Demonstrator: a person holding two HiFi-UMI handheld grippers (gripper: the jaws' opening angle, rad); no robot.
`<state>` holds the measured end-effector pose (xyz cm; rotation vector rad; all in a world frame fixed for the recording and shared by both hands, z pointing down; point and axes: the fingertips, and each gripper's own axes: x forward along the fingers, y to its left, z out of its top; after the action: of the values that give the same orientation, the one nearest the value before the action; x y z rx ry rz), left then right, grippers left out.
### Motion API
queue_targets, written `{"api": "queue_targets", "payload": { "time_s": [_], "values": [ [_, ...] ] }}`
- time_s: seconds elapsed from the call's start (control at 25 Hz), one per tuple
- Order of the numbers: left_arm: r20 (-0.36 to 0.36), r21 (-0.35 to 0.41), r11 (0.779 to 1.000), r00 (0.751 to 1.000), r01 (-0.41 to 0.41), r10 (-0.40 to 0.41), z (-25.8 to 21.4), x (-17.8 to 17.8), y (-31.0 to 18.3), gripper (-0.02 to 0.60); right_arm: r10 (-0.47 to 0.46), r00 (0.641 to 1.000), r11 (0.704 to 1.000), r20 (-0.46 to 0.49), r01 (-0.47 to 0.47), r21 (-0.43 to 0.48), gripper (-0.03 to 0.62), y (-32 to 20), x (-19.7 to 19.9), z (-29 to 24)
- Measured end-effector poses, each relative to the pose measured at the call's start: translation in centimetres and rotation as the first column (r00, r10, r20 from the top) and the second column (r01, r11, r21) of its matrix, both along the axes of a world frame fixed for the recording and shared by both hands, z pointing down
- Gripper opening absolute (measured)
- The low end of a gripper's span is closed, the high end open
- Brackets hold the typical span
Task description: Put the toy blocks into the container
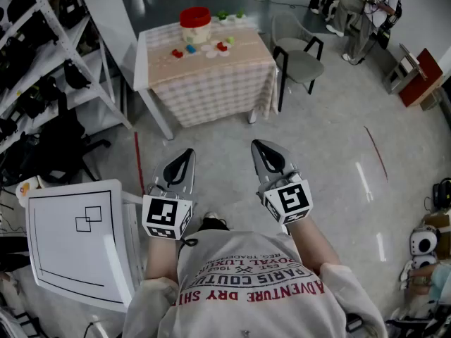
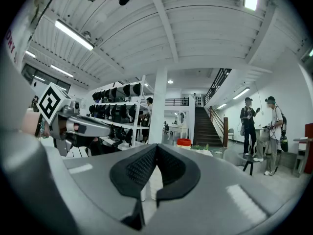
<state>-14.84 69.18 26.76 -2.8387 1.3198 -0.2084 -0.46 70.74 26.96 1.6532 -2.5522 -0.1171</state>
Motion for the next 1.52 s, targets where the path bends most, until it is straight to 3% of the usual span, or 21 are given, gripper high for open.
{"api": "queue_targets", "payload": {
  "time_s": [0.6, 0.64, 0.72, 0.76, 1.12, 1.52],
  "values": [
    [-0.033, -0.045, 0.998, 0.999, 0.038, -0.039, 1.5, 0.4, -1.5, 0.006, 0.003, 0.999, 1.0, 0.051, -0.003, -0.001, 0.002, -1.3, 1.0, 0.7],
    [-0.039, -0.048, 0.998, 0.998, 0.05, -0.051, 1.6, 0.4, -1.9, 0.047, 0.006, 0.998, 1.0, 0.056, -0.006, -0.006, 0.002, -1.4, 1.2, 0.9],
    [-0.041, -0.043, 0.998, 0.998, 0.054, -0.056, 1.7, 0.3, -2.6, 0.295, 0.009, 0.998, 1.0, 0.06, -0.007, -0.021, 0.002, -1.9, 1.4, 1.4],
    [-0.04, -0.037, 0.998, 0.998, 0.056, -0.058, 1.7, 0.2, -3.0, 0.314, 0.006, 0.998, 1.0, 0.059, -0.004, -0.028, 0.002, -2.3, 1.4, 1.7],
    [-0.045, -0.048, 0.994, 0.994, 0.101, -0.104, 3.4, -3.1, -10.7, 0.316, -0.008, 0.999, 0.998, 0.041, 0.011, -0.062, 0.002, -9.9, -0.7, 3.5],
    [-0.079, -0.06, 0.995, 0.993, 0.082, -0.087, 3.9, -8.0, -28.2, 0.316, 0.01, 1.0, 0.998, 0.004, -0.01, -0.069, 0.002, -27.2, -5.4, 3.4]
  ]
}}
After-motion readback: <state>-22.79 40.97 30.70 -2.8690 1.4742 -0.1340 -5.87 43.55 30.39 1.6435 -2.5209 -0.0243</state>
